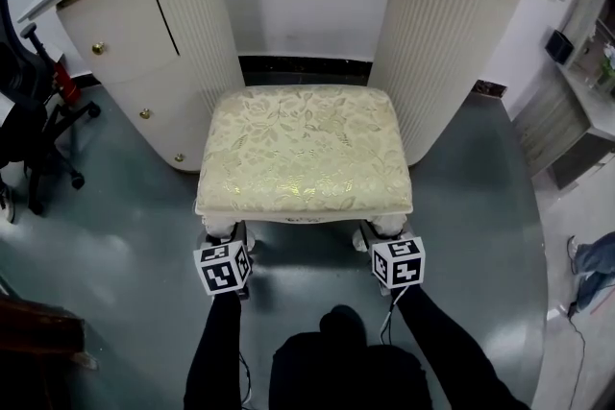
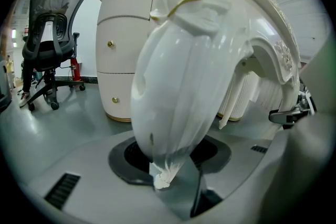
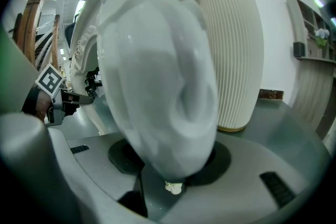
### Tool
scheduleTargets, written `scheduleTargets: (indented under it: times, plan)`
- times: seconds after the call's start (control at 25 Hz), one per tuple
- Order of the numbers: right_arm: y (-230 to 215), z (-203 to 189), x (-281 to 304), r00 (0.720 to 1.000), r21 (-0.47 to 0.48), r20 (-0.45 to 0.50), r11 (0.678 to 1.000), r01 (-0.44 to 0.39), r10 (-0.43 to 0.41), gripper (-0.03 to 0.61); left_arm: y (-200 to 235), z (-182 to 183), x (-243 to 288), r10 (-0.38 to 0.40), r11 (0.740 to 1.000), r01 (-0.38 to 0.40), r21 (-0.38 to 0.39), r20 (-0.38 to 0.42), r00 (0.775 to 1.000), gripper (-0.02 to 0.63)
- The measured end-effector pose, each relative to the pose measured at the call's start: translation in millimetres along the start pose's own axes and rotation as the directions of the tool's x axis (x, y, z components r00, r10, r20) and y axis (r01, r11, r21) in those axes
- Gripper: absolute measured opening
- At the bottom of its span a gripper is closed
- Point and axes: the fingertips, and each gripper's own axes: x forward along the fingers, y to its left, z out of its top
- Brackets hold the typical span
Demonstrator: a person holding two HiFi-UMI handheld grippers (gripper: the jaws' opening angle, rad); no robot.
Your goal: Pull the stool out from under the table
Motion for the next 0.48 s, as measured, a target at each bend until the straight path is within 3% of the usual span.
scheduleTargets:
  times: [0.48]
  plan:
    - [0.3, -0.9, -0.8, 1.0, 0.011, -0.008, 1.0, 0.018, -0.018, 0.178, 0.5, 2.0, -1.5, 0.008, 1.0, -0.008, -0.002, 0.034, 0.999, 0.199]
